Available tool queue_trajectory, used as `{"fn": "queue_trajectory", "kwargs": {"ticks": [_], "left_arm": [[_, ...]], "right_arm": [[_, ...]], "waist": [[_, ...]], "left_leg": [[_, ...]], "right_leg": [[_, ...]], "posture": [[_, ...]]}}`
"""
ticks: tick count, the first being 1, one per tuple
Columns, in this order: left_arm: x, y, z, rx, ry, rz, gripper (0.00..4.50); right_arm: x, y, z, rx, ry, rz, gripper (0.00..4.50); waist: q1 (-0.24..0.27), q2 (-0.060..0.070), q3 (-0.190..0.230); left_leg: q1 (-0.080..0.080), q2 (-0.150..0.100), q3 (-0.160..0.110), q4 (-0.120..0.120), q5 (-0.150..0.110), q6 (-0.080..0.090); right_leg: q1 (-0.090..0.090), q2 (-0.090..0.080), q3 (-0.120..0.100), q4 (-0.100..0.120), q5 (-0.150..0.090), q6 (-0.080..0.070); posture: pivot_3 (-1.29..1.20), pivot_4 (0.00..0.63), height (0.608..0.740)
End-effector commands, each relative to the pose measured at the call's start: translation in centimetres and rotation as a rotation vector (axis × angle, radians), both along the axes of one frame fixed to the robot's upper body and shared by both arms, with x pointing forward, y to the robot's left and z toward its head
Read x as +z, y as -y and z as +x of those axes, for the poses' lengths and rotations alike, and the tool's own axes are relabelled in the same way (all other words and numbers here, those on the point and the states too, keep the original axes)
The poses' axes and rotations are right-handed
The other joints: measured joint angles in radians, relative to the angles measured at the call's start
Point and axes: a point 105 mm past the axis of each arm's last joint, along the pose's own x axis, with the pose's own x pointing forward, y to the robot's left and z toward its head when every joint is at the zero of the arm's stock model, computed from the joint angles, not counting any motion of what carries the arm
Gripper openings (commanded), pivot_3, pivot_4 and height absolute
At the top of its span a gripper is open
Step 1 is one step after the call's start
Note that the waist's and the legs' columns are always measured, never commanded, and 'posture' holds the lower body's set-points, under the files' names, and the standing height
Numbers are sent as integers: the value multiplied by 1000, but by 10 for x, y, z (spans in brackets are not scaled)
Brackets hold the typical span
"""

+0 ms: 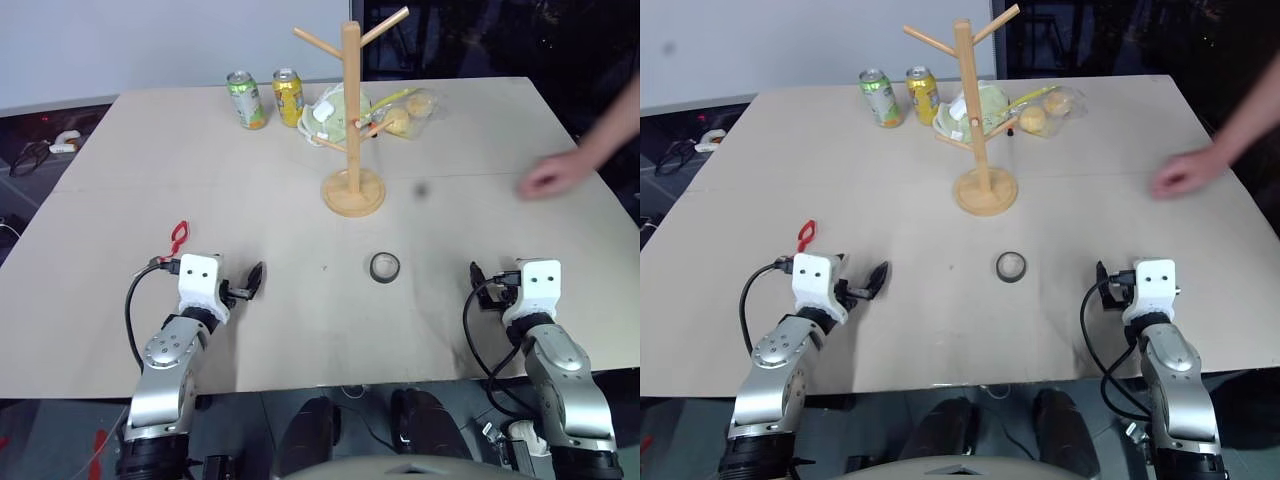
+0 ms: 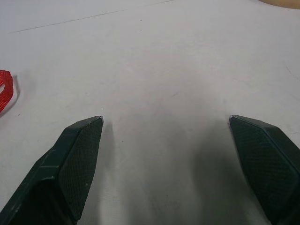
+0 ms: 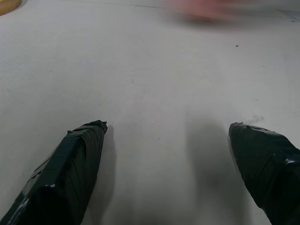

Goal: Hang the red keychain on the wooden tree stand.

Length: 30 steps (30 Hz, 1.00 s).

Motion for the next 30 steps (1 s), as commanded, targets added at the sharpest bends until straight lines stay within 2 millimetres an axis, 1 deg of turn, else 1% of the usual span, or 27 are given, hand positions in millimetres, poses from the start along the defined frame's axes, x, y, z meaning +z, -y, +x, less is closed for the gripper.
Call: {"fn": "queue_trajectory", "kwargs": {"ticks": [1,4,7,9,12,13,16,19,21,24,26,30], "left_arm": [[-3,-1,-6,-15,-34,8,4438],[12,-10,-7,-29,-12,-5,4438],[36,-25,-4,-34,20,-18,4438],[51,-23,2,-75,42,-4,4438],[67,-4,6,-242,47,34,4438],[72,4,6,-315,41,45,4438],[83,20,5,-491,5,62,4438],[106,38,2,-682,-13,63,4438],[117,50,-3,-797,-26,75,4438],[125,66,-16,-953,-49,110,4438],[125,75,-24,-1043,-59,148,4438],[120,81,-31,-1141,-66,203,4438]], "right_arm": [[14,-1,5,38,46,-28,4500],[24,0,12,90,66,-42,4500],[43,-4,23,190,95,-39,4500],[57,-10,31,291,107,-43,4500],[68,-24,32,464,86,-63,4500],[70,-29,30,538,65,-79,4500],[75,-39,24,710,4,-132,4500],[88,-51,19,895,-30,-188,4500],[95,-61,14,1011,-44,-242,4500],[98,-78,3,1202,-57,-355,4500],[99,-90,-2,1314,-63,-400,4500],[98,-112,-6,1466,-79,-424,4500]], "waist": [[0,0,0],[-4,0,5],[-11,-4,13],[-17,-4,14],[-16,-5,15],[-16,-5,15],[-16,-5,15],[-18,-5,17],[-22,-5,18],[-27,-5,18],[-28,-5,18],[-26,-5,18]], "left_leg": [[0,0,0,0,0,0],[-1,0,0,-1,0,0],[-1,0,0,-1,0,0],[-7,0,1,-1,0,0],[-18,-1,1,-1,4,-6],[-19,-1,1,-1,4,-7],[-20,-2,1,-2,3,-6],[-22,-2,2,-2,2,-3],[-23,-2,3,-1,2,-3],[-23,-2,3,-2,1,-2],[-23,-2,3,-2,1,-2],[-24,-2,4,-2,1,-2]], "right_leg": [[0,0,0,0,0,0],[0,0,0,-1,0,0],[-2,1,0,-1,0,0],[-8,2,-1,-1,2,4],[-17,2,-4,-1,4,2],[-17,1,-4,-1,5,0],[-17,0,-4,-2,5,-1],[-19,-1,-4,-4,5,-1],[-19,-1,-4,-5,5,-1],[-19,0,-4,-6,5,-1],[-19,-1,-4,-6,5,-1],[-20,-1,-4,-7,5,-1]], "posture": [[0,150,740],[0,150,740],[0,150,740],[0,150,740],[0,150,740],[0,150,740],[0,150,740],[0,150,740],[0,150,740],[0,150,740],[0,150,740],[0,150,740]]}}
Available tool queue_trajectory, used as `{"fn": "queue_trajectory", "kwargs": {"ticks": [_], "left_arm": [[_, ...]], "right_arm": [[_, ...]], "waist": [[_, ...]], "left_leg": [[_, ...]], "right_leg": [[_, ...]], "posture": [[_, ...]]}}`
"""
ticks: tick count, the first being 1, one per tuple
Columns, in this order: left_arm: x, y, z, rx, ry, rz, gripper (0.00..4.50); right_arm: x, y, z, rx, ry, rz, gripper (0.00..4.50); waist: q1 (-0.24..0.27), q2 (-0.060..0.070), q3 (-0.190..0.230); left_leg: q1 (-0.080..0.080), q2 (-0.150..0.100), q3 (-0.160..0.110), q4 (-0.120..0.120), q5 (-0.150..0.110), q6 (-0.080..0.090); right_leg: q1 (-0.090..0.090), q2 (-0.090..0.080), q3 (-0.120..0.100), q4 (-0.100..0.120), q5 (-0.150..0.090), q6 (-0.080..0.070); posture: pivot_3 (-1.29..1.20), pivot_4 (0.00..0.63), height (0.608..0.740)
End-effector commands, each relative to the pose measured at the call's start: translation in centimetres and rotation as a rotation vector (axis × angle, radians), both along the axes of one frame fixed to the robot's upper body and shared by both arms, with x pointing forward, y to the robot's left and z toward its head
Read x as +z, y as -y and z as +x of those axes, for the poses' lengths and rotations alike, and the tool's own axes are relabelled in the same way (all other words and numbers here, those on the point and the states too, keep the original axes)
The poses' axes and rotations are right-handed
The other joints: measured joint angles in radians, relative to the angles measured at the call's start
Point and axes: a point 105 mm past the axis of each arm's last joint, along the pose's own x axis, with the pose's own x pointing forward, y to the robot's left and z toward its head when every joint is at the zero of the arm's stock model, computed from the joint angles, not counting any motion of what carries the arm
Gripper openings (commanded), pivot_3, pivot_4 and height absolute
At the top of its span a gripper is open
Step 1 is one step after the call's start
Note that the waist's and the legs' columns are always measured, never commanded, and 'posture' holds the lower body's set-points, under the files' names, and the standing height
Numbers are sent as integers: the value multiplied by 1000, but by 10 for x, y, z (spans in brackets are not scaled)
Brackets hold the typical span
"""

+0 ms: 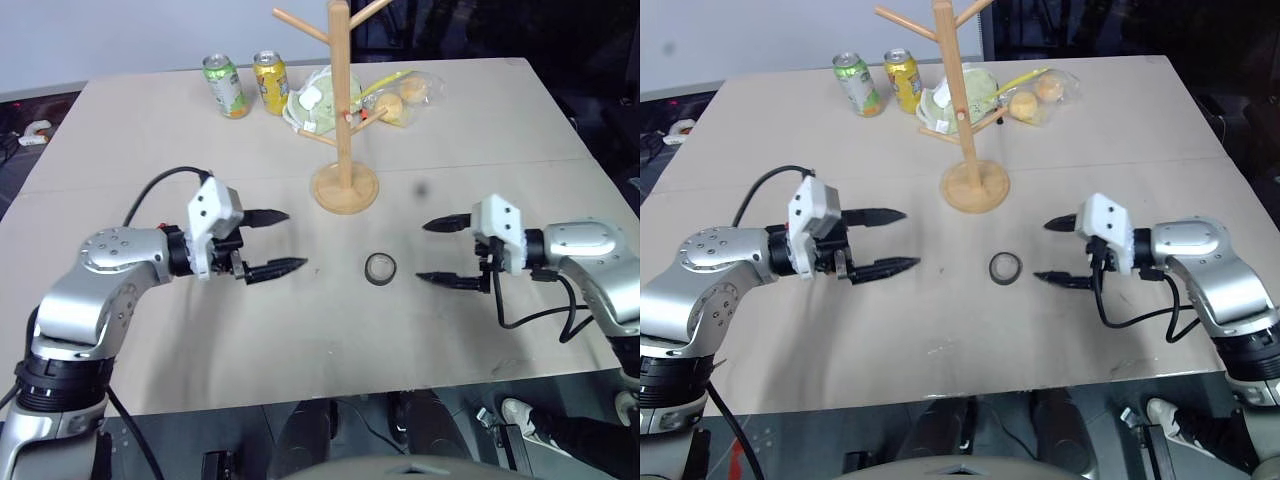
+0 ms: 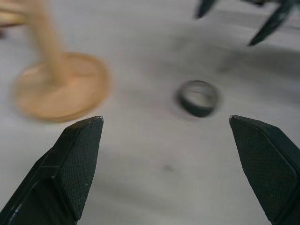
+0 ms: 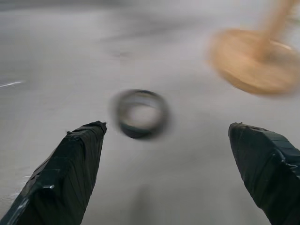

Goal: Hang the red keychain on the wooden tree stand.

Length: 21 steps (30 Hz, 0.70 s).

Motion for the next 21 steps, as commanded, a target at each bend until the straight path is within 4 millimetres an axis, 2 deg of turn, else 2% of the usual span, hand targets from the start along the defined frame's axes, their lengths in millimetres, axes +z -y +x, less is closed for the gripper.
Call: {"fn": "queue_trajectory", "kwargs": {"ticks": [1,5,10,15,18,21], "left_arm": [[6,6,-9,-100,57,36,4438],[-3,8,-17,-163,61,72,4438],[-5,6,-13,-151,99,80,4438],[-3,11,-13,-158,114,65,4438],[-2,12,-12,-153,119,60,4500],[-1,12,-12,-152,123,55,4500]], "right_arm": [[5,-17,-5,132,6,-20,4500],[-16,-38,4,192,12,-67,4500],[-36,-39,5,223,5,-115,4500],[-42,-39,4,261,6,-149,4500],[-43,-41,5,269,8,-162,3570],[-46,-43,8,270,17,-178,2159]], "waist": [[2,0,0],[3,0,0],[12,0,0],[12,0,0],[9,0,0],[4,0,0]], "left_leg": [[0,0,0,1,0,0],[0,0,0,2,0,0],[-3,-1,-1,3,0,0],[-12,-2,0,7,0,0],[-11,-2,0,7,1,-1],[-11,-2,1,8,1,-1]], "right_leg": [[0,0,0,0,0,0],[0,0,0,1,0,0],[-2,-1,0,2,0,0],[-13,-3,1,10,1,-1],[-13,-2,1,10,1,-2],[-13,-2,2,11,2,-2]], "posture": [[0,150,740],[0,150,740],[0,150,740],[0,150,740],[0,150,740],[0,150,740]]}}
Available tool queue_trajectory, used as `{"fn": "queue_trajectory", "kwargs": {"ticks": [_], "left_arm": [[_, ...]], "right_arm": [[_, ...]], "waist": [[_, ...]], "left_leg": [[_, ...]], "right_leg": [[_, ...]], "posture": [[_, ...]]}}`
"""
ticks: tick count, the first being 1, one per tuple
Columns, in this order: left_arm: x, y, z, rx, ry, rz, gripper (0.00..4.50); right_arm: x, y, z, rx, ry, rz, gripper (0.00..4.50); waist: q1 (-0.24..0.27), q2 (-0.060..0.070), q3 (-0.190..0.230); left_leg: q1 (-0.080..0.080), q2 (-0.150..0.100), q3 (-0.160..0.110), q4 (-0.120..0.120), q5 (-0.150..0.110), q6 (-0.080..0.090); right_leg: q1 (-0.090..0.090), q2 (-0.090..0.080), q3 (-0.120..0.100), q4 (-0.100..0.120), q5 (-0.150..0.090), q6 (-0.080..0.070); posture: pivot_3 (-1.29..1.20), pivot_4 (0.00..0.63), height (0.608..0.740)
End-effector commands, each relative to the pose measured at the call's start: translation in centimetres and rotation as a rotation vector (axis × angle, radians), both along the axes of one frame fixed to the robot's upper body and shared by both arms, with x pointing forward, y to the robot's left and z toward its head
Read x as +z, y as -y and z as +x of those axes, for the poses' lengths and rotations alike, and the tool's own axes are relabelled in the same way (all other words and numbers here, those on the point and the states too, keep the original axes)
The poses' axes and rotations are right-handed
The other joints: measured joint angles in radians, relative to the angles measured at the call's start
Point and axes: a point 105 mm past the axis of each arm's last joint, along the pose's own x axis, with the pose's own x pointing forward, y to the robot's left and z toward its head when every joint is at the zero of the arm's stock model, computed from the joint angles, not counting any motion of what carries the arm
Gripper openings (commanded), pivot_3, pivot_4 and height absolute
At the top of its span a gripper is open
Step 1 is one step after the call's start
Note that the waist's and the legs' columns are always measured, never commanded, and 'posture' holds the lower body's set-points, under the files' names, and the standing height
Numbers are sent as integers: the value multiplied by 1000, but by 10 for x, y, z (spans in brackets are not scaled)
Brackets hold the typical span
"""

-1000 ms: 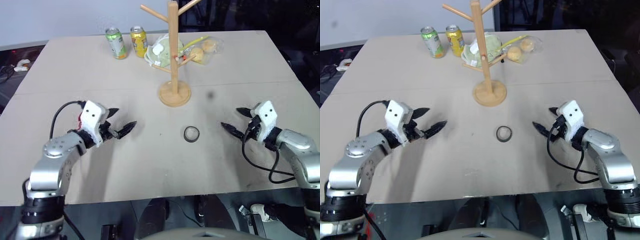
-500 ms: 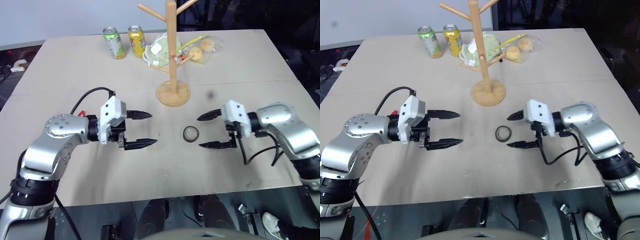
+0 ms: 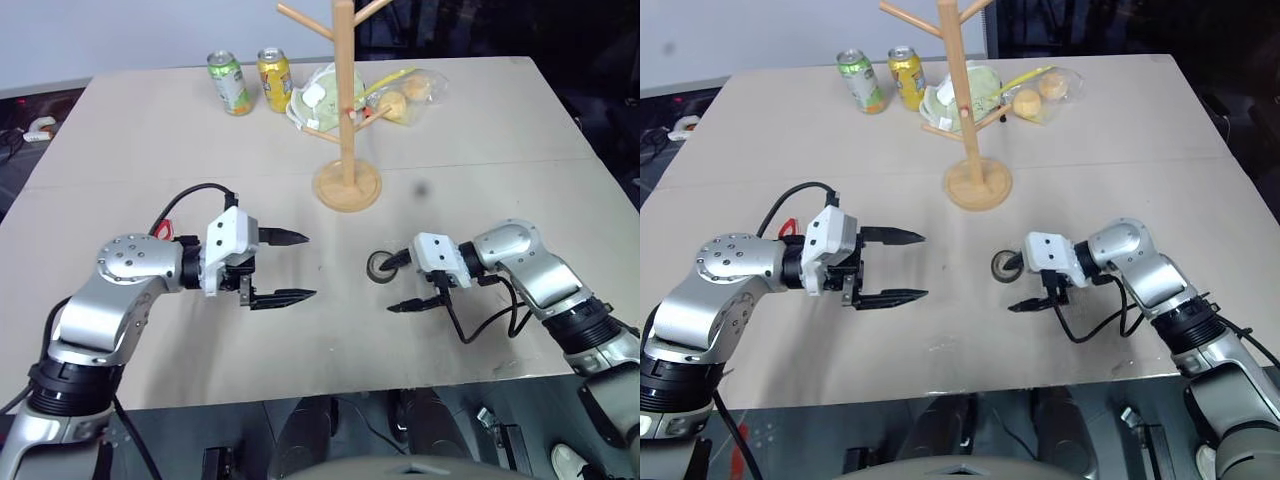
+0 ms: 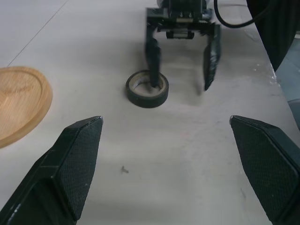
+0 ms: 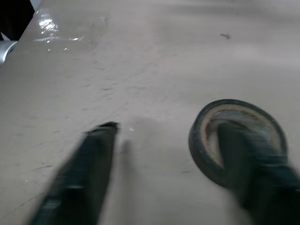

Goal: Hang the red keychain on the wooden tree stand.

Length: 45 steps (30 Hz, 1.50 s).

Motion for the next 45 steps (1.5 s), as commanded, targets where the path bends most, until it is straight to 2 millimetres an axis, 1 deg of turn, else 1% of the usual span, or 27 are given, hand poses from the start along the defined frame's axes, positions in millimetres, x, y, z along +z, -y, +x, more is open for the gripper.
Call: {"fn": "queue_trajectory", "kwargs": {"ticks": [1,4,5,11,14,16,18,19,22,25,27,29,31,34,35,37,38,41,42,45], "left_arm": [[12,4,-1,-17,60,-9,4500],[14,7,0,-18,68,-21,4500],[14,8,0,-19,71,-23,4500],[15,10,1,-19,77,-37,4500],[19,14,1,-33,86,-50,4500],[22,18,0,-57,91,-57,4500],[24,23,-1,-84,100,-58,4500],[25,27,0,-100,108,-62,4500],[29,36,4,-138,125,-75,4500],[32,45,8,-172,145,-85,4500],[34,49,11,-193,152,-92,4500],[33,52,12,-216,150,-93,4500],[31,50,10,-236,139,-85,4500],[28,44,9,-238,127,-70,4500],[27,41,9,-230,126,-63,4500],[23,33,10,-203,124,-44,4500],[22,28,10,-188,121,-36,4500],[21,19,8,-155,109,-29,4500],[18,14,5,-136,99,-25,4500],[13,6,-1,-94,85,-16,4500]], "right_arm": [[5,-4,5,26,52,-8,1688],[2,-4,11,11,79,-19,206],[1,-3,13,7,90,-24,29],[2,1,16,-2,110,-32,29],[13,7,13,-16,102,-13,29],[25,13,10,-43,99,9,29],[38,22,8,-91,91,29,29],[46,31,10,-147,86,43,29],[62,53,17,-284,73,74,29],[73,73,26,-405,56,101,29],[77,82,29,-440,69,97,29],[80,81,28,-429,86,101,29],[82,69,22,-374,106,110,29],[76,45,13,-288,97,125,899],[73,37,11,-263,85,131,1324],[65,21,5,-211,75,131,2324],[61,13,3,-183,72,128,2707],[53,-1,0,-140,73,127,4321],[48,-9,1,-126,72,128,4482],[36,-23,7,-102,74,117,4482]], "waist": [[-2,0,0],[-2,0,0],[-2,-1,0],[-3,-1,-1],[-1,-1,-1],[4,-1,-1],[9,-1,-1],[9,-1,-1],[16,-1,-1],[18,-1,-1],[15,-1,-1],[13,-1,-1],[10,-1,-1],[1,-1,-1],[-2,-1,-1],[-6,-1,-1],[-7,-1,-1],[-5,-1,-1],[-5,-2,-1],[-7,-2,-1]], "left_leg": [[0,0,0,0,0,0],[0,0,0,1,0,0],[1,0,1,2,0,0],[1,0,1,6,0,0],[1,0,1,10,0,0],[1,-1,1,12,0,0],[1,-2,0,13,0,0],[1,-2,0,14,0,0],[1,-3,1,14,0,0],[1,-3,1,15,1,0],[2,-3,1,15,1,-1],[2,-3,2,14,1,-1],[2,-3,3,14,1,-1],[2,-3,3,14,1,-1],[2,-3,3,15,1,-1],[2,-3,3,14,1,-1],[2,-2,3,15,1,-1],[2,-2,2,15,1,-1],[2,-2,2,15,1,-1],[2,-1,2,15,1,-1]], "right_leg": [[0,0,0,0,0,0],[0,1,0,2,0,0],[0,1,0,2,0,0],[0,1,1,6,1,-1],[0,1,1,11,1,-1],[0,0,1,14,1,-1],[0,0,1,14,1,-1],[0,0,1,15,1,-1],[1,0,1,16,1,-1],[1,1,1,16,1,-1],[1,1,2,17,1,-1],[1,1,3,17,1,-1],[0,2,3,17,1,-1],[0,2,3,17,1,-1],[0,2,3,17,1,-1],[0,2,3,18,1,-1],[0,2,4,18,1,-1],[0,2,3,18,1,-1],[0,1,3,18,1,-1],[0,1,3,18,1,-1]], "posture": [[0,150,740],[0,150,740],[0,150,740],[0,150,740],[0,150,740],[0,150,740],[0,150,740],[0,150,740],[0,150,740],[0,150,740],[0,150,740],[0,150,740],[0,150,740],[0,150,740],[0,150,740],[0,150,740],[0,150,740],[0,150,740],[0,150,740],[0,150,740]]}}
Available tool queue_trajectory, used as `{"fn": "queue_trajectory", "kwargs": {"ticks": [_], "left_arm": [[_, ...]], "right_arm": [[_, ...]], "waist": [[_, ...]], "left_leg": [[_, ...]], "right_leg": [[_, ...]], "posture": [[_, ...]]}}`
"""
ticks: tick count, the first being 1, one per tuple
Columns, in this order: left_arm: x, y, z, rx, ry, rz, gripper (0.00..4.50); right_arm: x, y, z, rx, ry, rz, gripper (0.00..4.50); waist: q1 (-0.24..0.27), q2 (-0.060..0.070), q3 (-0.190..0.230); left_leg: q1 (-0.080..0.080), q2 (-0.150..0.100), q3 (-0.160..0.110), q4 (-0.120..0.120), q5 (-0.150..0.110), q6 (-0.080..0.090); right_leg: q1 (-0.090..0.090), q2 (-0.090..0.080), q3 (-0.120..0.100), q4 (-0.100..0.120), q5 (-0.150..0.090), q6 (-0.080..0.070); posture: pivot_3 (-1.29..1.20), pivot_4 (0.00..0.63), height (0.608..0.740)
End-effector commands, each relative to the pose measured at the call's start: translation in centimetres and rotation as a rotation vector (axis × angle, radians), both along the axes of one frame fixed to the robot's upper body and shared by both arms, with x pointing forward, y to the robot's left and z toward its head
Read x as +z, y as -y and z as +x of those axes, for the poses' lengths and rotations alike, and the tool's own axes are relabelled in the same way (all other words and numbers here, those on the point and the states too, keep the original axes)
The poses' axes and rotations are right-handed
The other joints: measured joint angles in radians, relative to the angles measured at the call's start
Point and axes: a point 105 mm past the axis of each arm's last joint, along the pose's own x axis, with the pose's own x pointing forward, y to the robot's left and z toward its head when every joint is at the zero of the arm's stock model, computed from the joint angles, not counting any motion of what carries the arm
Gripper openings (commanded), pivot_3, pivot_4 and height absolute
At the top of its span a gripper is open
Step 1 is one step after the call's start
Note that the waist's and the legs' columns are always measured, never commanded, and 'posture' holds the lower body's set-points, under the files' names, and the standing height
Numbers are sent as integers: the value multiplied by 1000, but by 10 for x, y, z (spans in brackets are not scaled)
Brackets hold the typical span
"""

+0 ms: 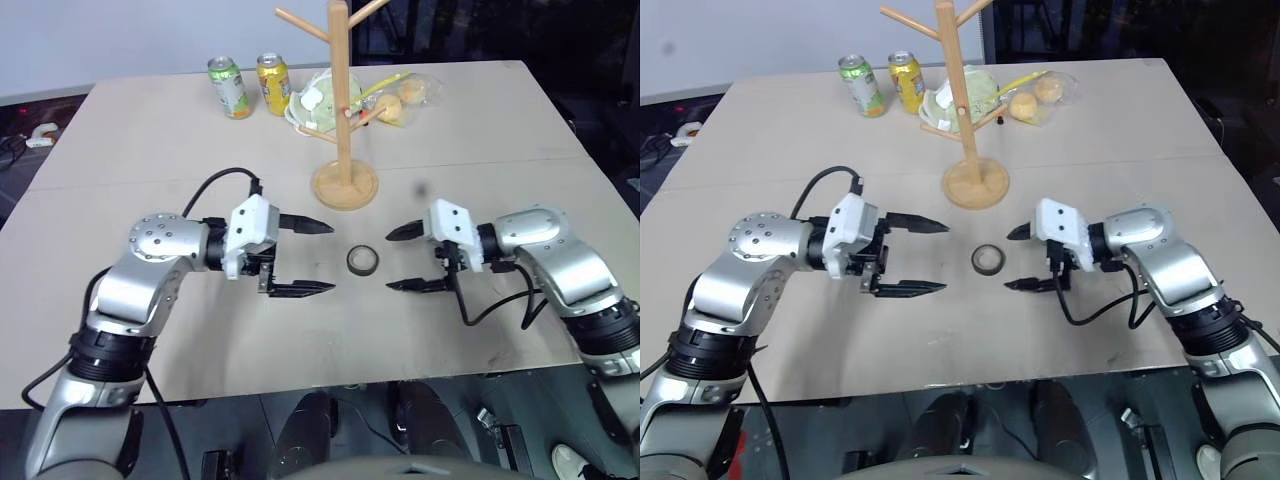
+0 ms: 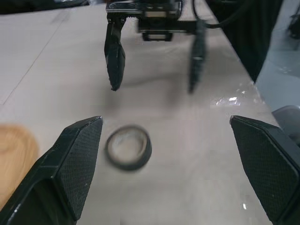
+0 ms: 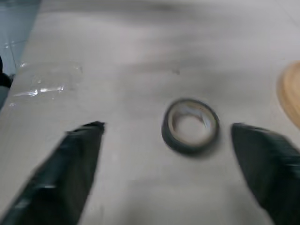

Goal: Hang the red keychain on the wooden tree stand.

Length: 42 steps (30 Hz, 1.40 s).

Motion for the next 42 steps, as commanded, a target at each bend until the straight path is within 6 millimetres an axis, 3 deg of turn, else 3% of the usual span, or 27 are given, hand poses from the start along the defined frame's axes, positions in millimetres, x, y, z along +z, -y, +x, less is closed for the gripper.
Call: {"fn": "queue_trajectory", "kwargs": {"ticks": [1,12,15,22,30,34,39,42], "left_arm": [[9,-3,-7,23,42,-12,4500],[1,-3,-15,89,42,-25,4500],[4,-2,-13,95,51,-31,4500],[5,-2,-12,99,56,-36,4500],[10,2,-7,91,86,-49,4500],[20,14,-4,28,117,-60,4500],[32,43,4,-65,162,-90,4500],[36,57,12,-99,179,-106,4500]], "right_arm": [[-4,-11,6,27,41,-17,4482],[-31,-20,16,56,6,-117,4482],[-36,-23,19,69,25,-141,3676],[-34,-26,29,60,61,-147,226],[-29,-13,30,27,58,-129,104],[-2,18,36,-108,70,-70,104],[15,86,60,-414,95,-58,104],[14,124,74,-577,105,-85,104]], "waist": [[1,0,0],[3,0,0],[2,0,0],[1,0,0],[1,0,0],[13,0,0],[27,-1,-1],[24,-1,-1]], "left_leg": [[0,0,0,0,0,0],[0,0,-1,0,0,0],[0,-1,0,0,0,0],[1,-1,-1,0,1,-1],[1,-1,-1,0,1,-2],[0,-1,-3,0,1,-2],[-1,-2,-2,1,1,-2],[0,-2,-1,1,1,-2]], "right_leg": [[0,0,0,0,0,0],[0,0,-1,0,0,0],[0,0,-1,1,0,-1],[0,1,-1,1,1,-2],[0,1,-1,2,2,-3],[0,0,-2,1,2,-3],[0,0,-2,0,2,-3],[0,0,-2,1,2,-3]], "posture": [[0,150,740],[0,150,740],[0,150,740],[0,150,740],[0,150,740],[0,150,740],[0,150,740],[0,150,740]]}}
